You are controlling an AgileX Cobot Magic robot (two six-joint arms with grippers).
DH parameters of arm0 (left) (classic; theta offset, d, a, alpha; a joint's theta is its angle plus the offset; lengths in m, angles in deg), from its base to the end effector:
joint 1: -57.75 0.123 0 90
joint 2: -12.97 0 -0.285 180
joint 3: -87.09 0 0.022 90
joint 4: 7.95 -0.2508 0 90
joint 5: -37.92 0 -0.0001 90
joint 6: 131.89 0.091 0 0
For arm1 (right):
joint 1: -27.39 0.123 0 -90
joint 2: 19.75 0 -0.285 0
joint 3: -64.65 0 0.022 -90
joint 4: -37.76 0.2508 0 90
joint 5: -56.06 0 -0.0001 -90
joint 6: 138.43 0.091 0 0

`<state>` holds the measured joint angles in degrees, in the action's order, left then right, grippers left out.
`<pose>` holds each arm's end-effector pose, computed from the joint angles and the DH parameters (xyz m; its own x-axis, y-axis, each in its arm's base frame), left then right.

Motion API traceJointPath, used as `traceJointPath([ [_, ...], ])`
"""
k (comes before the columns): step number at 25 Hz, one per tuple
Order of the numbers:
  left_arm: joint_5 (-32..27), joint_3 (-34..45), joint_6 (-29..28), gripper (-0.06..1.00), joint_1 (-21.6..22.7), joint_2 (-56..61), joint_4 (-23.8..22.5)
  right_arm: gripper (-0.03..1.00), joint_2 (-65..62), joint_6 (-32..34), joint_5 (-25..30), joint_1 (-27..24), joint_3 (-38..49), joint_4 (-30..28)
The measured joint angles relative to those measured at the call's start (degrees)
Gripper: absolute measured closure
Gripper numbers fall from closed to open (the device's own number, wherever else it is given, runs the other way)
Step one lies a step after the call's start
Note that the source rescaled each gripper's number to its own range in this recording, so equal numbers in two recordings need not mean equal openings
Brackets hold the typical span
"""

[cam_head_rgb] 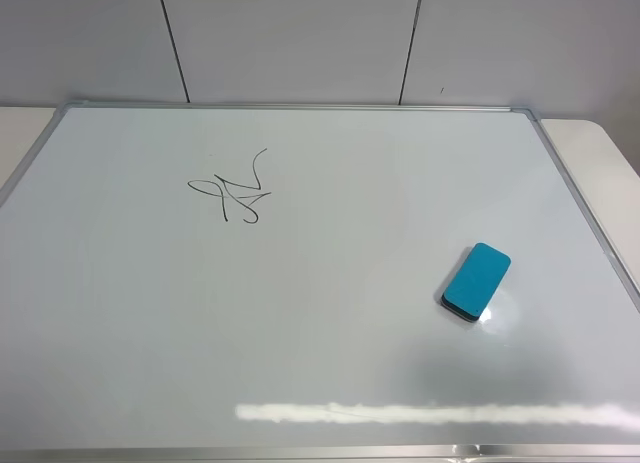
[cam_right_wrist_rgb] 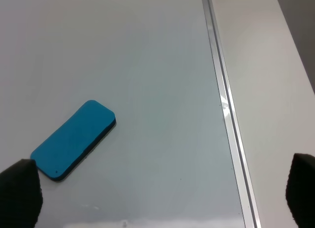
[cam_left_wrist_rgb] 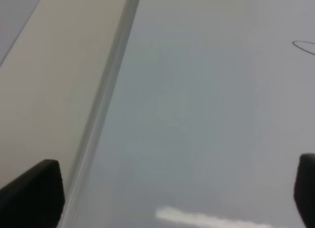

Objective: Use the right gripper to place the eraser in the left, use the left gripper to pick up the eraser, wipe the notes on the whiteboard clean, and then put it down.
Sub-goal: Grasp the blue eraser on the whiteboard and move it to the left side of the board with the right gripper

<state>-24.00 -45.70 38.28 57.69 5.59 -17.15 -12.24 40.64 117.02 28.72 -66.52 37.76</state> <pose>-0.0102 0.0129 0.2830 -0.4275 -0.0939 -0.8991 -0.1670 0.9857 -0.0235 -0.0052 -0.0001 0.2757 -0.4581 -0.0269 -0.8885 -0.0307 0.9994 -0.0144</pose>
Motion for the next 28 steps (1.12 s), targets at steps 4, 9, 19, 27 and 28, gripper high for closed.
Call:
traceJointPath([
  [4,0.0,0.0,0.0,-0.05,0.0,0.0,0.0,-0.03,0.0,0.0,0.0,0.0,0.0,0.0],
  [9,0.0,0.0,0.0,-0.05,0.0,0.0,0.0,-0.03,0.0,0.0,0.0,0.0,0.0,0.0],
  [19,0.0,0.0,0.0,-0.05,0.0,0.0,0.0,-0.03,0.0,0.0,0.0,0.0,0.0,0.0],
  [27,0.0,0.0,0.0,-0.05,0.0,0.0,0.0,-0.03,0.0,0.0,0.0,0.0,0.0,0.0],
  [28,0.0,0.0,0.0,-0.05,0.0,0.0,0.0,-0.03,0.0,0.0,0.0,0.0,0.0,0.0],
])
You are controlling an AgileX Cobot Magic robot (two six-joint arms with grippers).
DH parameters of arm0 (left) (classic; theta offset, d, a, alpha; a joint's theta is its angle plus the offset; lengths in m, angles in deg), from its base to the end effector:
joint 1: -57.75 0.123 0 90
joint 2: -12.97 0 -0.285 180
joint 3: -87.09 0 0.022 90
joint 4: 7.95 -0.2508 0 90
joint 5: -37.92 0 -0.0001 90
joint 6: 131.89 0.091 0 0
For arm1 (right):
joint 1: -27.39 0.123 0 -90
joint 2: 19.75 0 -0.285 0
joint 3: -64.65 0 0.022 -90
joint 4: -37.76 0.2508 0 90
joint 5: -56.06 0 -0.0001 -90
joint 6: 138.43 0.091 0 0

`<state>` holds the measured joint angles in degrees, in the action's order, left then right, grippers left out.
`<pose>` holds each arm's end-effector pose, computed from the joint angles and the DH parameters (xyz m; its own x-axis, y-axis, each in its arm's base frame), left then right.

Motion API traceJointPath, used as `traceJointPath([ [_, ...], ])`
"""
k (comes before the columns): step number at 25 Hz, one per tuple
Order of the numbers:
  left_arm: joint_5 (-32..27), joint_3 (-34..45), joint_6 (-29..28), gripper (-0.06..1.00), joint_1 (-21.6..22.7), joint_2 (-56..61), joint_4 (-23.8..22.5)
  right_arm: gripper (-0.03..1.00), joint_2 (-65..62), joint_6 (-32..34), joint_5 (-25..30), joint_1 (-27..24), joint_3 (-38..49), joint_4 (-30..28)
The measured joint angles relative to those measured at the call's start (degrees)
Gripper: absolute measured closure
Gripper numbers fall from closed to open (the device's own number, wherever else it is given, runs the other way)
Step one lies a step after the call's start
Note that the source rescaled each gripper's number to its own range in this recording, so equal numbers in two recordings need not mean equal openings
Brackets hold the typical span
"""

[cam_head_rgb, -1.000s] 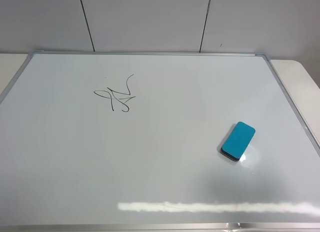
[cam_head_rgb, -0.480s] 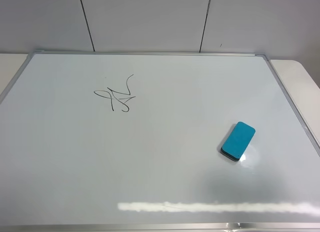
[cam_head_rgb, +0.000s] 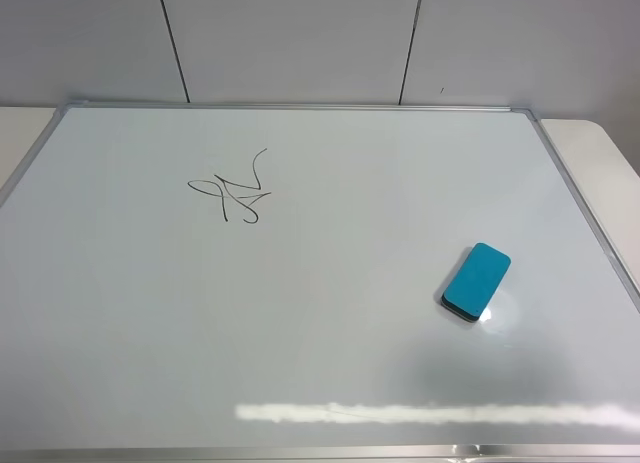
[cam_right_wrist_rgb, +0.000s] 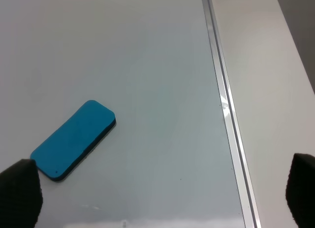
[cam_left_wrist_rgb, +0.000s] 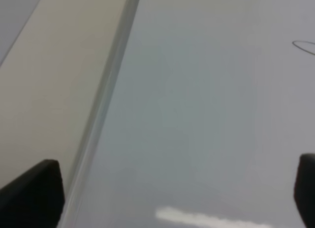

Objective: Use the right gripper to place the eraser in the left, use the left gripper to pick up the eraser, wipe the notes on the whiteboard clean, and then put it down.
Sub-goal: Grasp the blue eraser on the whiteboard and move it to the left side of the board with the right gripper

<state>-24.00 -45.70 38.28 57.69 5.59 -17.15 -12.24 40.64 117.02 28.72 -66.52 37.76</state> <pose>-0.0102 0.0129 0.2830 -0.4275 -0.0939 -0.8991 -0.1670 0.9857 -0.0235 -0.0052 -0.0001 0.2757 -0.4581 -0.0269 -0.8885 -0.0307 0.9994 -0.0144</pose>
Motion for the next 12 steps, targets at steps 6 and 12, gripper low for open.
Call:
traceJointPath([
  [6,0.0,0.0,0.0,-0.05,0.0,0.0,0.0,-0.03,0.0,0.0,0.0,0.0,0.0,0.0],
  [12,0.0,0.0,0.0,-0.05,0.0,0.0,0.0,-0.03,0.0,-0.1,0.0,0.0,0.0,0.0],
])
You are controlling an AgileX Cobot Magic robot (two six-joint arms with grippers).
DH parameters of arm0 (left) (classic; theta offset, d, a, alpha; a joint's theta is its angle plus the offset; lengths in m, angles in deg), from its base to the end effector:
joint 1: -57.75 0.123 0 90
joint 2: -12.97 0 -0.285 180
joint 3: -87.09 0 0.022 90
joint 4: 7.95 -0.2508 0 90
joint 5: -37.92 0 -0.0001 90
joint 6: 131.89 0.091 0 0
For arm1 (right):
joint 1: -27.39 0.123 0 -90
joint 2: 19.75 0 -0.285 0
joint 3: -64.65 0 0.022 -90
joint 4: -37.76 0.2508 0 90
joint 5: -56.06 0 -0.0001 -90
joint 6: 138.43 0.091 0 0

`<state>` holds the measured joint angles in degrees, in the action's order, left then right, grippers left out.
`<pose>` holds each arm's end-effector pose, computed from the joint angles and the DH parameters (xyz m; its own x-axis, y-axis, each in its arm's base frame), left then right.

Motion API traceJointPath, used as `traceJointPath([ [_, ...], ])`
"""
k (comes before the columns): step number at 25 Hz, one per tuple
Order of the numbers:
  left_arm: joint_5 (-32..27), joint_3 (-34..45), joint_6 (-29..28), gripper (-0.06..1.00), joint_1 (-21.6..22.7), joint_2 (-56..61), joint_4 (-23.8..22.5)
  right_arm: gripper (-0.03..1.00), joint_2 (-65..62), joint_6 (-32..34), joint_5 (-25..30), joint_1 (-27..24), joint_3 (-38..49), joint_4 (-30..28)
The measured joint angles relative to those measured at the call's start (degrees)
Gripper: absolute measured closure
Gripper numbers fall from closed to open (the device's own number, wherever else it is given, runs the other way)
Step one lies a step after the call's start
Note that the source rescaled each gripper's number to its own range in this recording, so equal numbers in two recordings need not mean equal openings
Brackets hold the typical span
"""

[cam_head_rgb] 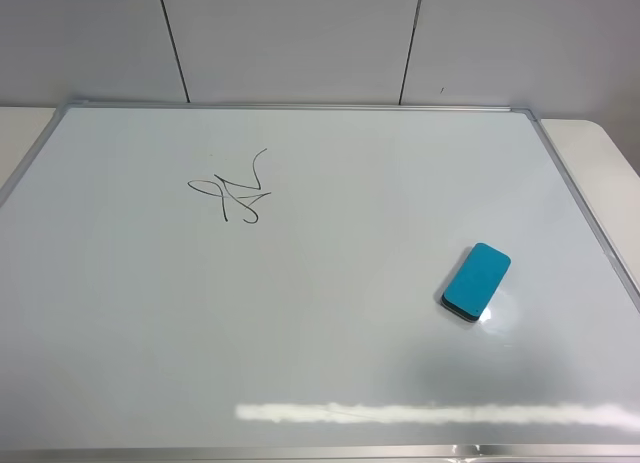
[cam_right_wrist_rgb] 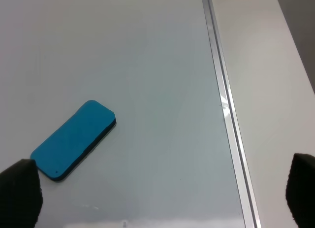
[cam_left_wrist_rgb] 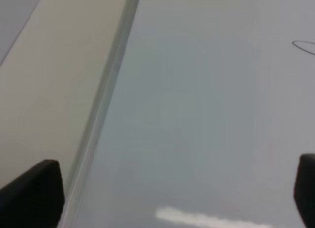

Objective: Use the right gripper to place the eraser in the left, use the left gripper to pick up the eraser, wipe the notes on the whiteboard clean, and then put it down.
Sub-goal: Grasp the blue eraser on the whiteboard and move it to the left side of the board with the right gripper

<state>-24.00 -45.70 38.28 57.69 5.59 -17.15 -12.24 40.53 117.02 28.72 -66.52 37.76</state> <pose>-0.0102 0.0129 0.2830 -0.4275 -0.0939 -0.8991 -0.1670 0.9857 -0.0235 -0.0052 -0.0001 0.2757 -0.4580 -0.0288 -0.8885 -0.0315 0.9994 -0.0161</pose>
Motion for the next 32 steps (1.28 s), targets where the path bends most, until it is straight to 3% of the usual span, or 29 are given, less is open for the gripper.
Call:
traceJointPath([
  [12,0.0,0.0,0.0,-0.05,0.0,0.0,0.0,-0.03,6.3,-2.1,-0.1,0.0,-1.9,1.4],
  [25,0.0,0.0,0.0,-0.05,0.0,0.0,0.0,-0.03,32.1,-3.9,1.2,3.0,-15.8,10.0],
  [30,0.0,0.0,0.0,-0.05,0.0,0.0,0.0,0.06,42.6,-5.0,-0.5,3.6,-16.2,12.1],
  [32,0.0,0.0,0.0,-0.05,0.0,0.0,0.0,0.15,47.3,-5.1,-0.7,3.6,-16.2,12.3],
])
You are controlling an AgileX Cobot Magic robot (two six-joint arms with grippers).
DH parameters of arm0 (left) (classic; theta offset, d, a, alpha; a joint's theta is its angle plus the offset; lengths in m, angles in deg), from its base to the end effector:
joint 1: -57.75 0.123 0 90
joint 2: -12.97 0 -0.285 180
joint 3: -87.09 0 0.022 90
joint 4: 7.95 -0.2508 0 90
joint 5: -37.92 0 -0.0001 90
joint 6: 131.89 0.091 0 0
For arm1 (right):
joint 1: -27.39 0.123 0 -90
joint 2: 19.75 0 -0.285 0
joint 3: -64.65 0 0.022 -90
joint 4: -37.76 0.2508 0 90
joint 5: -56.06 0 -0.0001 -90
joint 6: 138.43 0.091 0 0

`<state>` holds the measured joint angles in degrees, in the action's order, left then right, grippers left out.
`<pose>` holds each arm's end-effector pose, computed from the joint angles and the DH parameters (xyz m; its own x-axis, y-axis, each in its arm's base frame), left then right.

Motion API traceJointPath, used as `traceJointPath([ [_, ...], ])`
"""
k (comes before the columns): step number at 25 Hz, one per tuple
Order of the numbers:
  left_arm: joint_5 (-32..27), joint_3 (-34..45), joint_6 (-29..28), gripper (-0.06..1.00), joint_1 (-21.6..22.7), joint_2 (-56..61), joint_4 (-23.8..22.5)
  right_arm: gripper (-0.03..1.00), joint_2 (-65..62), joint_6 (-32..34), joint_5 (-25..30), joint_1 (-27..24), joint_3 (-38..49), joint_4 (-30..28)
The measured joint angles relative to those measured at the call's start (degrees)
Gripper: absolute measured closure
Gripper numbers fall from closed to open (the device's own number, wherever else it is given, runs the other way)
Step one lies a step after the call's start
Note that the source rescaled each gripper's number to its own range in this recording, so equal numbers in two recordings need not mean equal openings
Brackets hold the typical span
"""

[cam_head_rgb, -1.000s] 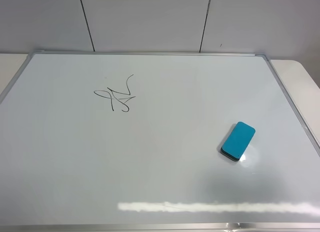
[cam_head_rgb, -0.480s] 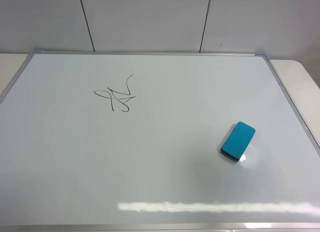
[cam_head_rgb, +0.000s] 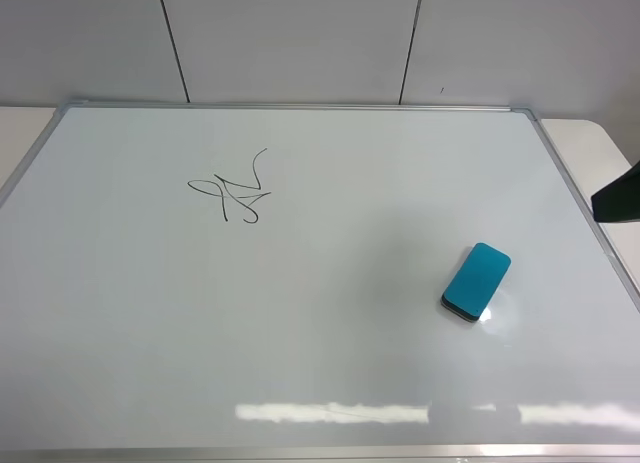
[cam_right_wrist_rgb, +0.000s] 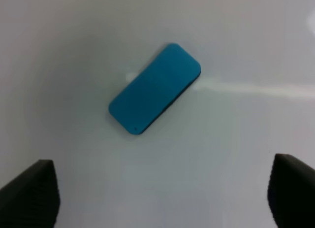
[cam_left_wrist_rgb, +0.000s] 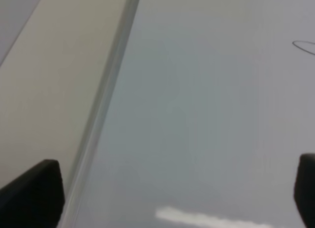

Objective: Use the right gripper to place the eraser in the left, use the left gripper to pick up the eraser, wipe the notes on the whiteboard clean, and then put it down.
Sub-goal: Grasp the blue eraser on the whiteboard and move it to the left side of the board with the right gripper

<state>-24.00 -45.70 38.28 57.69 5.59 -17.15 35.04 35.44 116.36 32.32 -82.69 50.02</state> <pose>-0.0102 0.0129 0.2830 -0.4275 -0.0939 -0.8991 -0.1670 0.9857 -0.0235 0.1317 0.0282 0.3138 -0.8373 -0.0720 -0.5420 -0.1839 0.9706 0.1551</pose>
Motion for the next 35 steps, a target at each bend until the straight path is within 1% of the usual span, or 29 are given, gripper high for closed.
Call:
traceJointPath([
  [2,0.0,0.0,0.0,-0.05,0.0,0.0,0.0,0.26,4.6,0.0,-0.2,0.0,0.0,0.0],
  [5,0.0,0.0,0.0,-0.05,0.0,0.0,0.0,0.52,10.3,0.0,-1.5,0.0,0.0,0.0],
  [7,0.0,0.0,0.0,-0.05,0.0,0.0,0.0,0.77,13.4,0.0,-3.7,0.0,0.0,0.1],
  [8,0.0,0.0,0.0,-0.05,0.0,0.0,0.0,0.85,14.7,-0.1,-5.1,0.0,0.0,0.2],
  [9,0.0,0.0,0.0,-0.05,0.0,0.0,0.0,0.9,16.4,-0.5,-6.5,0.1,0.0,0.7],
  [10,0.0,0.0,0.0,-0.05,0.0,0.0,0.0,0.92,17.7,-0.9,-7.5,0.5,0.0,0.8],
  [14,0.0,0.0,0.0,-0.05,0.0,0.0,0.0,0.96,24.1,-1.4,-10.4,4.8,0.0,0.5],
  [19,0.0,0.0,0.0,-0.05,0.0,0.0,0.0,0.97,32.3,-0.1,-15.1,14.0,0.0,-2.4],
  [20,0.0,0.0,0.0,-0.05,0.0,0.0,0.0,0.97,34.0,0.7,-15.9,16.2,0.0,-3.7],
  [24,0.0,0.0,0.0,-0.05,0.0,0.0,0.0,0.97,38.2,6.6,-18.9,21.2,0.0,-9.9],
  [27,0.0,0.0,0.0,-0.05,0.0,0.0,0.0,0.97,40.2,9.5,-19.8,22.2,0.0,-13.5],
  [31,0.0,0.0,0.0,-0.05,0.0,0.0,0.0,0.97,41.1,10.5,-19.8,22.4,0.0,-17.0],
  [35,0.0,0.0,0.0,-0.05,0.0,0.0,0.0,0.97,41.3,10.7,-20.0,22.4,0.1,-17.8],
])
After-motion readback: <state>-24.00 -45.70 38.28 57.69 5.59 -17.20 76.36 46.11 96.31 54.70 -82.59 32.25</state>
